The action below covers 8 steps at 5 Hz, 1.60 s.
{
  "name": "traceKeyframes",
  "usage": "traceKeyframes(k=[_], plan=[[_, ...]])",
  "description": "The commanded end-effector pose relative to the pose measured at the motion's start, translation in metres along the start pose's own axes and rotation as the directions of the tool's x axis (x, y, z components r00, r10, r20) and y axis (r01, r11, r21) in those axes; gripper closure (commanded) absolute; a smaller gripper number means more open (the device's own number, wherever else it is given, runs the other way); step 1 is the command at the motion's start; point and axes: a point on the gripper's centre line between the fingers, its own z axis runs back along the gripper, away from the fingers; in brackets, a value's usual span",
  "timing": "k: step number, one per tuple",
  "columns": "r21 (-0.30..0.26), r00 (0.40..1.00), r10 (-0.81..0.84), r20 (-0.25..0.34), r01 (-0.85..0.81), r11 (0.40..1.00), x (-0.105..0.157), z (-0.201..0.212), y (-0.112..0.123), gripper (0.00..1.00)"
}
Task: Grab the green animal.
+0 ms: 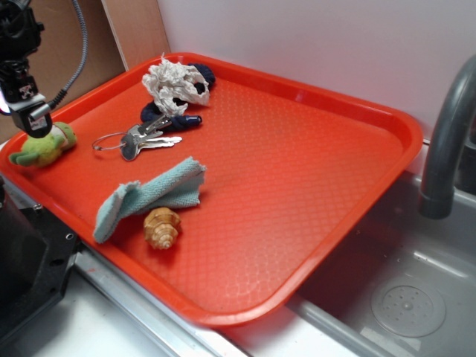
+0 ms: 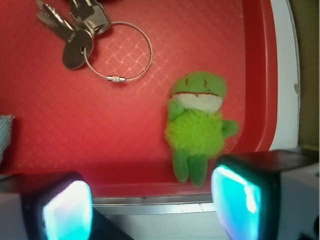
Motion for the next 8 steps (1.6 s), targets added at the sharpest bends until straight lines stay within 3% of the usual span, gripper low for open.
traceKeyframes(k=[1, 2, 4, 5, 6, 7, 8], plan=[[0.071, 0.999, 0.045, 0.023, -0.047, 0.996, 0.005, 0.001, 0.014, 0.0], [0.097, 0.994, 0.104, 0.031, -0.106, 0.99, 0.012, -0.006, 0.03, 0.0], [0.069, 0.953, 0.298, 0.052, -0.301, 0.951, 0.021, -0.032, 0.047, 0.0], [0.052, 0.946, 0.324, 0.025, -0.325, 0.944, 0.022, -0.044, 0.045, 0.0], [0.037, 0.971, 0.236, 0.025, -0.237, 0.971, 0.03, -0.059, 0.043, 0.0], [0.013, 0.976, 0.217, 0.004, -0.217, 0.976, 0.044, -0.073, 0.042, 1.0], [-0.015, 0.972, 0.236, -0.007, -0.236, 0.972, 0.046, -0.071, 0.035, 1.0]])
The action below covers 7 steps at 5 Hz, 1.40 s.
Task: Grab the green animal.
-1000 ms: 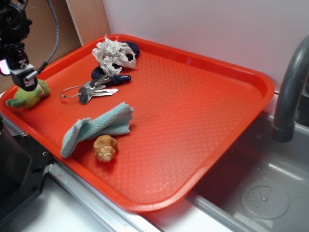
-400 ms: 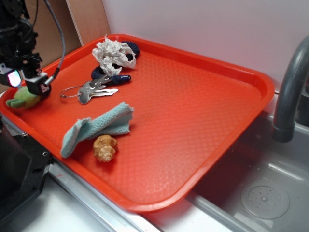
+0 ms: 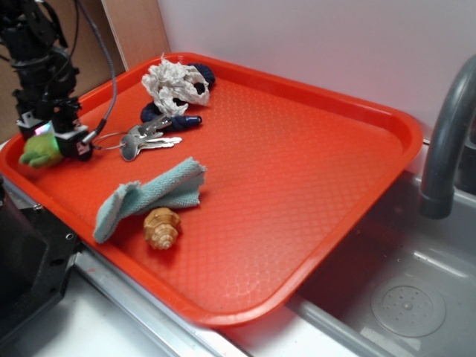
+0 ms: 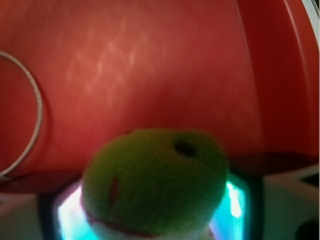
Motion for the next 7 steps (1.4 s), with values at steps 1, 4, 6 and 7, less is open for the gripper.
traceKeyframes(k=[1, 4, 6, 7], plan=[[0.002, 1.0, -0.003, -0.009, 0.003, 1.0, 0.001, 0.015, -0.023, 1.0], [0.098, 0.972, -0.234, -0.018, 0.235, 0.967, -0.002, 0.075, -0.07, 1.0], [0.093, 0.941, -0.323, 0.101, 0.314, 0.945, 0.013, 0.128, -0.094, 1.0], [-0.002, 0.94, -0.301, 0.162, 0.305, 0.952, 0.021, 0.146, -0.122, 1.0]])
